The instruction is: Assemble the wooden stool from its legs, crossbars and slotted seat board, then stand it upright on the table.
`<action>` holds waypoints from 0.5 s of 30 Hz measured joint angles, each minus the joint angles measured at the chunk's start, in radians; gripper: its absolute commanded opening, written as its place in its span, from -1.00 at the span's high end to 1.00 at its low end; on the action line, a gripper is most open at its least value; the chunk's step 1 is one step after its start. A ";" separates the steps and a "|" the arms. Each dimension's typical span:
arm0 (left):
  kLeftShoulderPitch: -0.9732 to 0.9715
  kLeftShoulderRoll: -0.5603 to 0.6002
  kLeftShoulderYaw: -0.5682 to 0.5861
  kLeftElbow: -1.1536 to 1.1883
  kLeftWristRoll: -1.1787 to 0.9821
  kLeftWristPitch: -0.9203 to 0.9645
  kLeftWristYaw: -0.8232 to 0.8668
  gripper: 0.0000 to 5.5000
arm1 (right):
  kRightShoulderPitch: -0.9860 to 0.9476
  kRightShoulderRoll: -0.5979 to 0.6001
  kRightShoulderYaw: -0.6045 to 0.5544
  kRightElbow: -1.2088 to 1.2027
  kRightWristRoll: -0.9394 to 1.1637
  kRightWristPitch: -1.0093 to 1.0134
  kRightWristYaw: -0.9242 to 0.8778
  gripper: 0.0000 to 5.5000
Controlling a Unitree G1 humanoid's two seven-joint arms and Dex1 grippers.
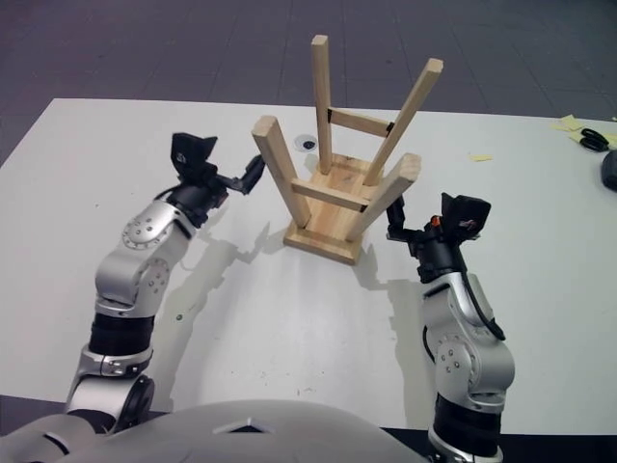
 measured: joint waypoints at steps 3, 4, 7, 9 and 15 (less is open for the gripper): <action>0.026 -0.009 -0.004 0.010 0.010 -0.005 -0.010 -0.96 | 0.006 -0.001 0.014 0.000 -0.043 -0.014 -0.001 -0.96; 0.029 -0.012 -0.005 0.010 0.008 -0.005 -0.024 -0.96 | 0.011 -0.001 0.014 -0.001 -0.073 -0.026 -0.010 -0.96; 0.029 -0.020 -0.004 0.006 -0.003 0.001 -0.052 -0.96 | 0.030 -0.014 0.007 -0.001 -0.158 -0.042 -0.042 -0.96; 0.029 -0.023 -0.003 0.003 -0.006 0.007 -0.072 -0.96 | 0.037 -0.023 0.010 -0.001 -0.217 -0.048 -0.054 -0.96; 0.004 -0.023 0.004 -0.001 -0.011 0.027 -0.103 -0.96 | 0.020 -0.011 0.036 -0.034 -0.304 -0.031 -0.097 -0.96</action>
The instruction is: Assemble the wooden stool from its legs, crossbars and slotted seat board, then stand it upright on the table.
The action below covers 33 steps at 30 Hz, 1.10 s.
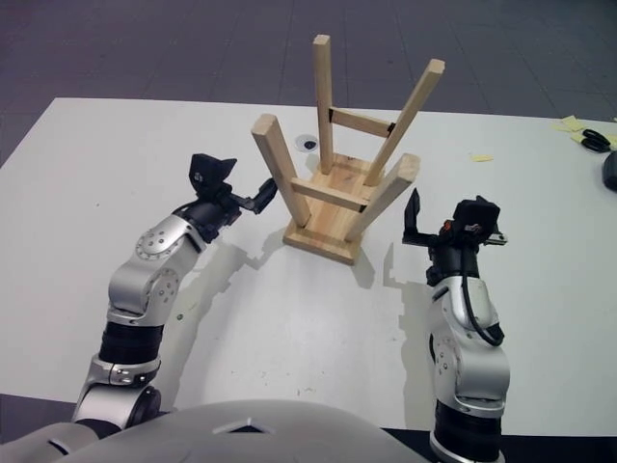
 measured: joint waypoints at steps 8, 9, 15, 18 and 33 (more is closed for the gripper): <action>0.063 0.112 -0.077 -0.088 0.009 0.111 -0.076 -0.96 | -0.008 -0.033 0.079 -0.036 -0.035 0.003 0.045 -0.96; 0.076 0.129 -0.091 -0.090 0.009 0.124 -0.092 -0.96 | -0.009 -0.035 0.079 -0.036 -0.035 0.002 0.046 -0.96; 0.070 0.073 -0.076 -0.062 -0.030 0.133 -0.113 -0.96 | -0.024 -0.037 0.072 0.016 -0.025 0.000 0.102 -0.96; 0.030 0.078 0.042 -0.040 -0.036 0.122 -0.073 -0.96 | -0.024 -0.036 -0.015 0.036 -0.069 -0.017 0.042 -0.96; -0.081 0.174 0.298 -0.126 -0.528 0.376 -0.216 -0.96 | -0.009 0.009 0.006 0.047 -0.098 -0.049 0.085 -0.96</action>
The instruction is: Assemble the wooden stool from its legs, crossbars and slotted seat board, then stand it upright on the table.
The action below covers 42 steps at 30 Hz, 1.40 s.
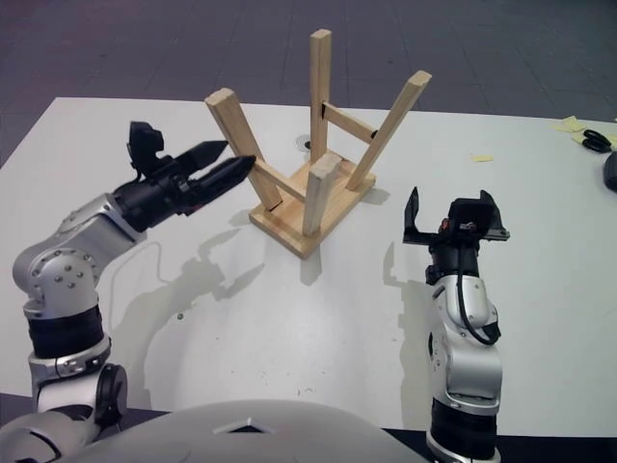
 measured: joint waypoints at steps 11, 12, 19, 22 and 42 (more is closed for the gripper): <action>-0.245 -0.053 0.143 -0.081 -0.536 -0.011 0.173 -0.96 | -0.305 -0.075 0.023 0.362 -0.040 -0.044 0.062 -0.96; -0.294 -0.042 0.175 -0.062 -0.580 -0.034 0.207 -0.96 | -0.359 -0.090 0.007 0.456 -0.053 -0.073 0.052 -0.96; -0.424 0.026 0.217 0.122 -0.451 -0.147 0.331 -0.96 | -0.690 -0.122 0.006 1.006 -0.091 -0.351 0.079 -0.96; -0.399 0.046 0.145 0.154 -0.313 -0.159 0.322 -0.96 | -0.806 -0.131 0.035 1.234 -0.107 -0.446 0.148 -0.96; -0.214 0.104 0.089 0.112 -0.103 -0.158 0.232 -0.96 | -0.272 -0.271 0.254 0.277 0.159 -0.017 0.777 -0.96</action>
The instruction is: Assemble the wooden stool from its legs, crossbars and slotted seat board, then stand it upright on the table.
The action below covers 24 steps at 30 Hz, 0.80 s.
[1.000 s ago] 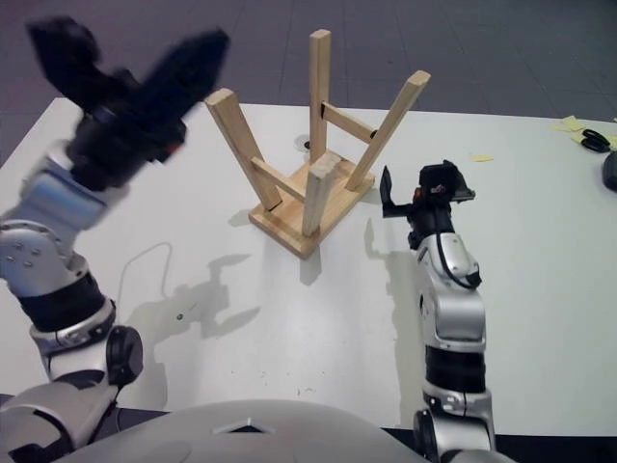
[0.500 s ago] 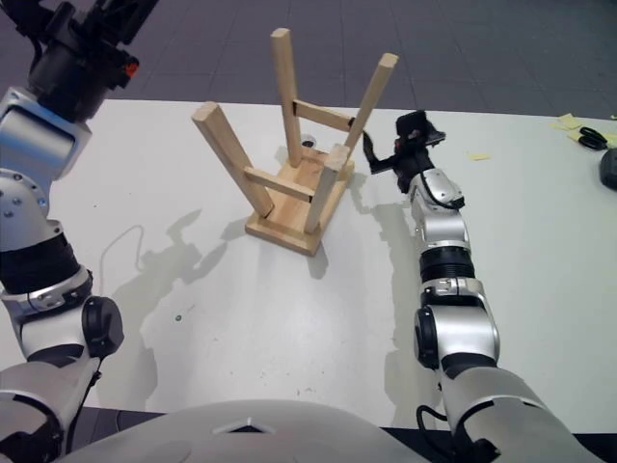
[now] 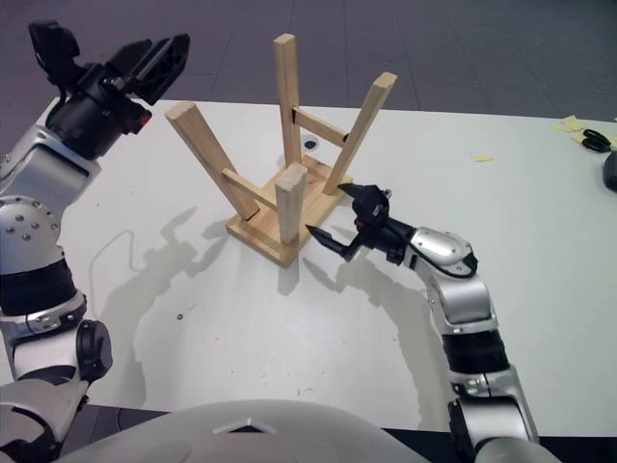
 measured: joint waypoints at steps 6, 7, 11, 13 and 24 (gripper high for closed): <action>-0.108 0.008 0.063 0.113 0.110 -0.100 0.057 -0.96 | 0.033 0.020 0.081 -0.130 0.081 0.092 0.010 -0.96; -0.121 0.008 0.073 0.132 0.121 -0.114 0.064 -0.96 | 0.031 0.010 0.080 -0.122 0.083 0.101 0.013 -0.96; -0.144 0.008 0.103 0.194 0.148 -0.142 0.077 -0.96 | 0.000 -0.013 0.099 -0.138 0.206 0.225 0.092 -0.96; -0.153 0.002 0.101 0.202 0.153 -0.145 0.077 -0.96 | -0.049 0.022 0.103 -0.147 0.309 0.303 0.106 -0.96; -0.120 0.005 0.103 0.198 0.189 -0.149 0.063 -0.96 | 0.078 -0.143 -0.017 -0.106 0.328 0.319 0.133 -0.96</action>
